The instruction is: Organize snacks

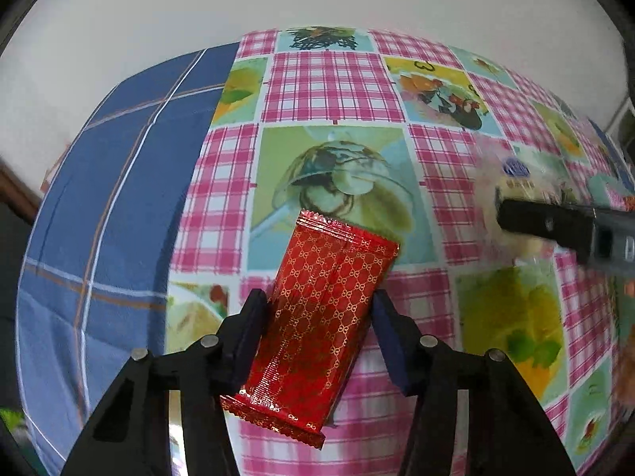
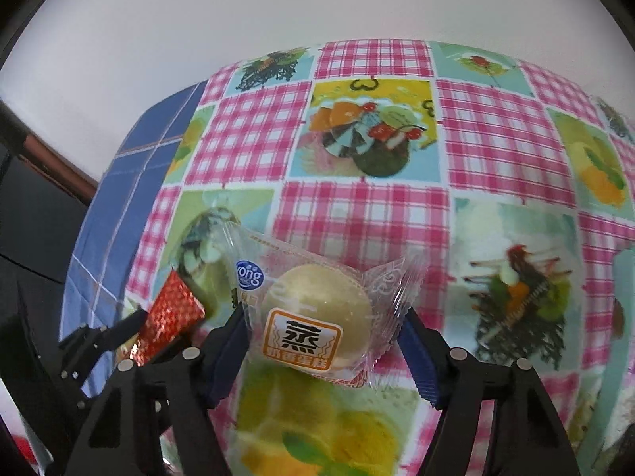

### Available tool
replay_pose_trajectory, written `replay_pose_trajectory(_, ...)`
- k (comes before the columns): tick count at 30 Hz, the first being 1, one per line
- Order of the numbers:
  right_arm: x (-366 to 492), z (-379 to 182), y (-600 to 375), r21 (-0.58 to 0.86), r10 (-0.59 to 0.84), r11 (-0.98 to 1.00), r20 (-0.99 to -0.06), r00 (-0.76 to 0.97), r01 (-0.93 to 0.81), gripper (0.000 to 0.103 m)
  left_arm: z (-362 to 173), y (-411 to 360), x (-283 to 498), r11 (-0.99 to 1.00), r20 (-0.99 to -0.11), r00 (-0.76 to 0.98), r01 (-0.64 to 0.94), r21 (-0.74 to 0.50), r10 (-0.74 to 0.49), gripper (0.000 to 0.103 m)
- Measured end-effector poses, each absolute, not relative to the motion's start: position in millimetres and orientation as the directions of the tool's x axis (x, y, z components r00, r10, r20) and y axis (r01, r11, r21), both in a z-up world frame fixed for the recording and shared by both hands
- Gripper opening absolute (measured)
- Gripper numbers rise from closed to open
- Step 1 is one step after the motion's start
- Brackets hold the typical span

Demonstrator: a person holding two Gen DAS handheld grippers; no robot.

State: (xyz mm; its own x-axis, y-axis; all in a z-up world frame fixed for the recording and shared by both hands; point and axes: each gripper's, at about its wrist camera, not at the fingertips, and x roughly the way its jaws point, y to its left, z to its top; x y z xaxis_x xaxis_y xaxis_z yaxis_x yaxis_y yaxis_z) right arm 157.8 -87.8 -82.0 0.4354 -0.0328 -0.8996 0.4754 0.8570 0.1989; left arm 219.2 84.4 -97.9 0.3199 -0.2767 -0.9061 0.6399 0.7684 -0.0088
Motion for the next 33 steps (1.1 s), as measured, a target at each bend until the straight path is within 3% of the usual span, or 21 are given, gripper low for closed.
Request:
replay_pose_trajectory(8, 122, -76, -77, 0.158, -0.047, 0.878, -0.911, 0.411, 0.451, 0.065, -94, 90, 203, 0.845, -0.903, 0.317, 0.528, -0.088, -0.291, 0.049)
replay_pose_trajectory(21, 62, -67, -86, 0.174, -0.044, 0.848, -0.919, 0.392, 0.501, 0.065, -82, 79, 165, 0.879, -0.909, 0.217, 0.408, -0.247, -0.356, 0.047)
replay_pose_trajectory(33, -1, -47, -124, 0.202, -0.078, 0.775, -0.910, 0.408, 0.598, 0.065, -37, 28, 115, 0.864, -0.889, 0.215, 0.410, -0.293, -0.404, 0.045)
